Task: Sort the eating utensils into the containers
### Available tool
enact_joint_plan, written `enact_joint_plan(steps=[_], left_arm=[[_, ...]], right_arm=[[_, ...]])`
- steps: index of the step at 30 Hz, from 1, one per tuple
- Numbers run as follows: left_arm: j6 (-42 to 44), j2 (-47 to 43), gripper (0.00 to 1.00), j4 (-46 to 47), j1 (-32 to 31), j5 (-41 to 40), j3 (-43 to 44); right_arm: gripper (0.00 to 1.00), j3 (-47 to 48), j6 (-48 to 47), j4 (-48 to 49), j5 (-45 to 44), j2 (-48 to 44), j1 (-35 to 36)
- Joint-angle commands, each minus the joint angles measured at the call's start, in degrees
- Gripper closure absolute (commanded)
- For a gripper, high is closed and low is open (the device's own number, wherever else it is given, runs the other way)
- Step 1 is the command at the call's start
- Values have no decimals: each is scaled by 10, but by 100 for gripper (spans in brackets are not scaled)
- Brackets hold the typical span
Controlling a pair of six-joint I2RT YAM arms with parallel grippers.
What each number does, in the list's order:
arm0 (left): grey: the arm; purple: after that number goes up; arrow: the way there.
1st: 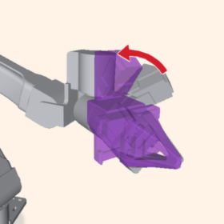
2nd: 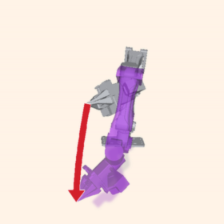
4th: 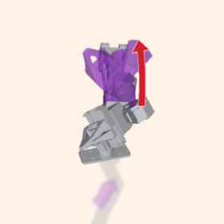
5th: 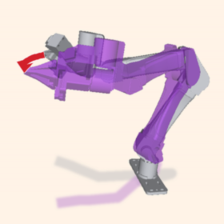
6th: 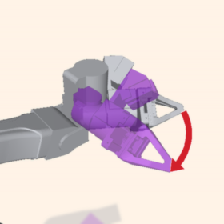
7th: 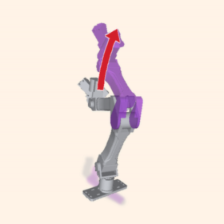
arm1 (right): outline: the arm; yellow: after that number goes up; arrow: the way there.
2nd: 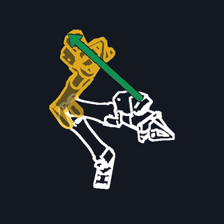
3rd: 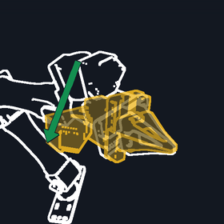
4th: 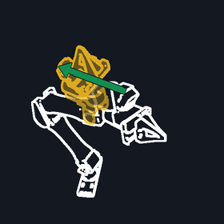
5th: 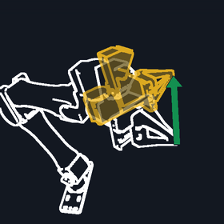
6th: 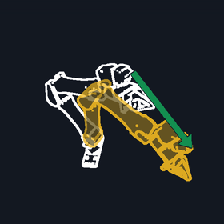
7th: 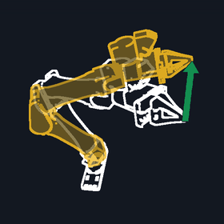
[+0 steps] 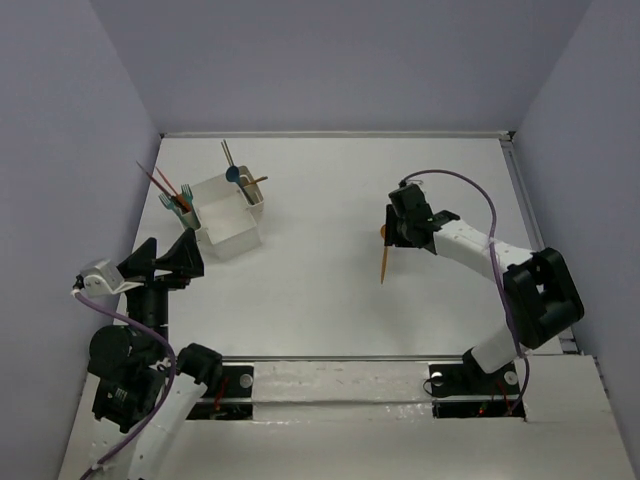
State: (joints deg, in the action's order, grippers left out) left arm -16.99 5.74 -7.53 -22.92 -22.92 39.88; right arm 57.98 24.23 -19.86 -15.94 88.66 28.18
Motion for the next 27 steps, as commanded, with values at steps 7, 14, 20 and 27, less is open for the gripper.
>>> enact_joint_plan(steps=[7, 14, 20, 27], left_arm=[[5, -9, 1, 23, -4, 8, -1], [3, -13, 1, 23, -9, 8, 0], [5, -15, 1, 22, -14, 2, 0], [5, -16, 1, 22, -14, 2, 0]], right_arm=[[52, 41, 12, 6, 48, 107, -8], [61, 78, 12, 10, 50, 161, -8], [77, 90, 13, 3, 40, 174, -8], [100, 99, -25, 65, 64, 127, 13]])
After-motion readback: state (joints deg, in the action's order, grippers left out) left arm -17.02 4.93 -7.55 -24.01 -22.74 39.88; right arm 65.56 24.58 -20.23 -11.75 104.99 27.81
